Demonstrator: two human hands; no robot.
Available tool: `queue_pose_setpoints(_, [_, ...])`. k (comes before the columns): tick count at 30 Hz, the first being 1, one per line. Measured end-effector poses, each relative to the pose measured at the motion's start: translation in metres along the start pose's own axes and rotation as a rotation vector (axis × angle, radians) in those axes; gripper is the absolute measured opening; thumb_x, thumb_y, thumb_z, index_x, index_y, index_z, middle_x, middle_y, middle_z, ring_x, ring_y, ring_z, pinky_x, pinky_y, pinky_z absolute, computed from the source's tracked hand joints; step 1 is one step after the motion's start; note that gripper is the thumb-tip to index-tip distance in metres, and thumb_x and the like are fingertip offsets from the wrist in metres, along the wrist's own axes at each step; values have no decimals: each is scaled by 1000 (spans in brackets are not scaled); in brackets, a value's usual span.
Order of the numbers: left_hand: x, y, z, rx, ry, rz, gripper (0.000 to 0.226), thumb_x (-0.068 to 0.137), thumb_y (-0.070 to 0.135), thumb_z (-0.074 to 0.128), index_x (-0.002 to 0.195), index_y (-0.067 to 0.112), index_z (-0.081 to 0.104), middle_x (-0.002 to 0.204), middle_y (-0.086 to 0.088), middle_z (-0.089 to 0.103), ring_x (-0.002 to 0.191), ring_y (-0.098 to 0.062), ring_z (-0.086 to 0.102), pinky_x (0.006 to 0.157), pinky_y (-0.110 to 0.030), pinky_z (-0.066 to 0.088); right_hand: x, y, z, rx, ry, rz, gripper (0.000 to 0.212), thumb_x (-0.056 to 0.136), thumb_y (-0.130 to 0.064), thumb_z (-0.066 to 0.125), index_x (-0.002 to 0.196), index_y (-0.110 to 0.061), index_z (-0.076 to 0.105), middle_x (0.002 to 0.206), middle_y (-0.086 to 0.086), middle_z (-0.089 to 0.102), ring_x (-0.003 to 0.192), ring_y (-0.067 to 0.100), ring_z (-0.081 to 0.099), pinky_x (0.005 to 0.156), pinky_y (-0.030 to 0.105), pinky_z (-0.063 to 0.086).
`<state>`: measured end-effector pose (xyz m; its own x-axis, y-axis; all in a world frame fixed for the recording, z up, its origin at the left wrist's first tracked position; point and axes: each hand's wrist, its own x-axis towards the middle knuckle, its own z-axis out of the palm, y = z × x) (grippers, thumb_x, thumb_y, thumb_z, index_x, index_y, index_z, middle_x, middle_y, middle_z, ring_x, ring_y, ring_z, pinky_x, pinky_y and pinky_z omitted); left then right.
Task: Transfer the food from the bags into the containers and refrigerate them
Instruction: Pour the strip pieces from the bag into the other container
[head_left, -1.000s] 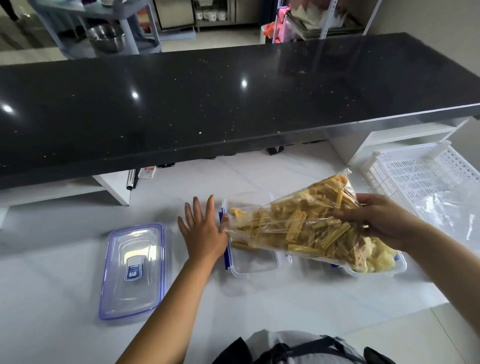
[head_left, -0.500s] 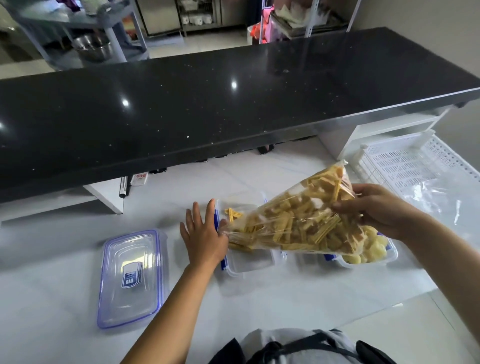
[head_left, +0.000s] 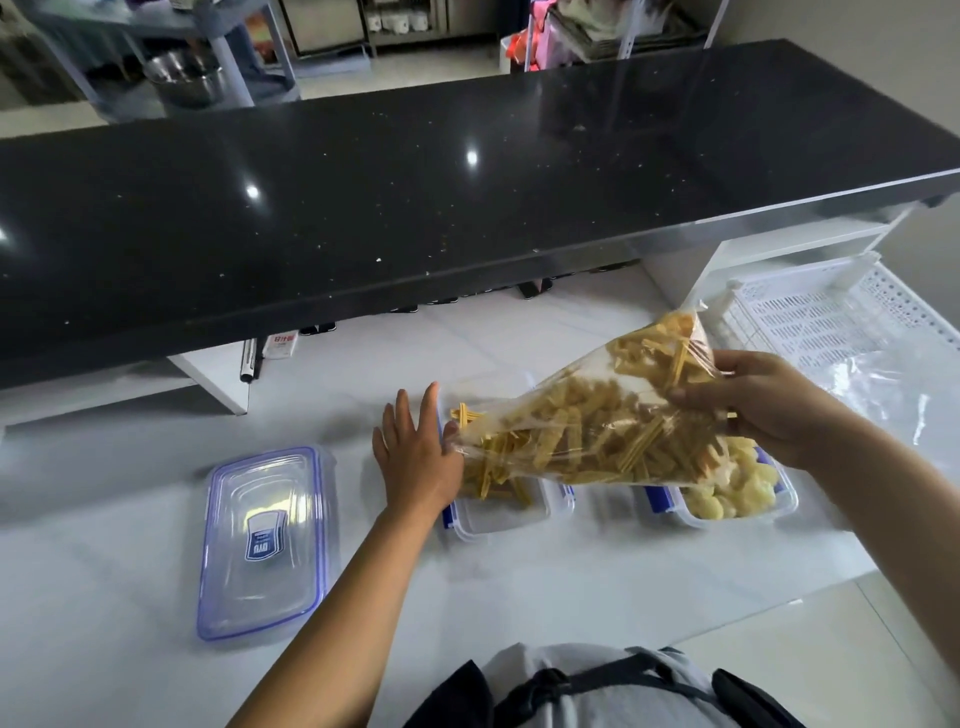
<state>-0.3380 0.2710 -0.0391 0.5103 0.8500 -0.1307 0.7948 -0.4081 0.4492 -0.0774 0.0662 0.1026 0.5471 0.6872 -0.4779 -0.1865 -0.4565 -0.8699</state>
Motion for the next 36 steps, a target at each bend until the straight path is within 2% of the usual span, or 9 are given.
queue_pose_setpoints(4, [0, 7, 2, -4, -20, 19, 53, 106, 39, 28, 156, 37, 10, 167, -8, 0, 153, -29, -3, 122, -47, 1, 0, -4, -5, 29, 34, -34, 38, 69, -3, 76, 106, -3, 71, 92, 11, 76, 80, 22, 73, 78, 38, 57])
queue_pose_setpoints(9, [4, 13, 3, 6, -77, 17, 56, 106, 32, 26, 155, 44, 1, 167, -4, -7, 153, -28, -8, 123, -48, -1, -4, -7, 0, -7, 40, -48, 23, 73, 0, 75, 95, -7, 74, 86, 7, 76, 77, 20, 71, 78, 38, 54])
queue_pose_setpoints(17, [8, 14, 3, -2, -58, 19, 54, 107, 31, 25, 155, 42, 4, 167, -6, 1, 153, -30, -1, 122, -48, 2, -3, -4, 5, 8, 71, -28, 29, 71, -4, 77, 100, -7, 74, 91, 11, 75, 84, 27, 68, 87, 43, 50])
queue_pose_setpoints(23, [7, 16, 3, -36, -76, 27, 53, 107, 34, 23, 155, 43, 4, 168, -4, 0, 154, -28, -3, 123, -46, 1, -2, -3, 11, 2, 100, -52, 30, 68, -4, 78, 98, -3, 73, 91, 15, 72, 83, 29, 67, 82, 43, 48])
queue_pose_setpoints(26, [7, 15, 3, -44, -91, 29, 55, 106, 32, 25, 156, 42, 5, 167, -4, -1, 153, -28, -4, 123, -46, 1, 0, -2, 11, 36, 119, -53, 43, 63, -9, 80, 104, 3, 70, 87, 14, 72, 74, 25, 68, 80, 43, 49])
queue_pose_setpoints(28, [6, 13, 4, -65, -72, 32, 53, 106, 30, 28, 156, 38, 12, 167, -4, 2, 153, -28, -2, 123, -45, 2, 0, -4, 10, 40, 110, -45, 41, 67, -7, 80, 106, 3, 69, 86, 12, 72, 72, 23, 68, 78, 43, 51])
queue_pose_setpoints(30, [5, 10, 5, -145, -16, 79, 48, 104, 24, 40, 152, 30, 34, 165, -9, 17, 152, -30, 9, 122, -45, 9, 0, -4, 11, 23, 95, -43, 31, 73, -2, 79, 102, 2, 70, 85, 13, 72, 72, 23, 68, 83, 48, 53])
queue_pose_setpoints(33, [3, 2, 9, -324, 131, 204, 29, 86, 4, 67, 114, 14, 71, 148, -16, 47, 141, -37, 37, 114, -52, 32, 0, -7, 12, 40, 116, -63, 23, 72, -1, 77, 94, -4, 72, 82, 11, 72, 68, 21, 69, 82, 47, 54])
queue_pose_setpoints(36, [0, -4, 14, -371, 220, 211, 11, 85, 12, 75, 97, 11, 75, 141, -13, 57, 137, -38, 42, 111, -53, 35, -1, -11, 16, 28, 103, -60, 20, 74, 1, 76, 93, -2, 71, 85, 14, 71, 69, 21, 69, 71, 41, 60])
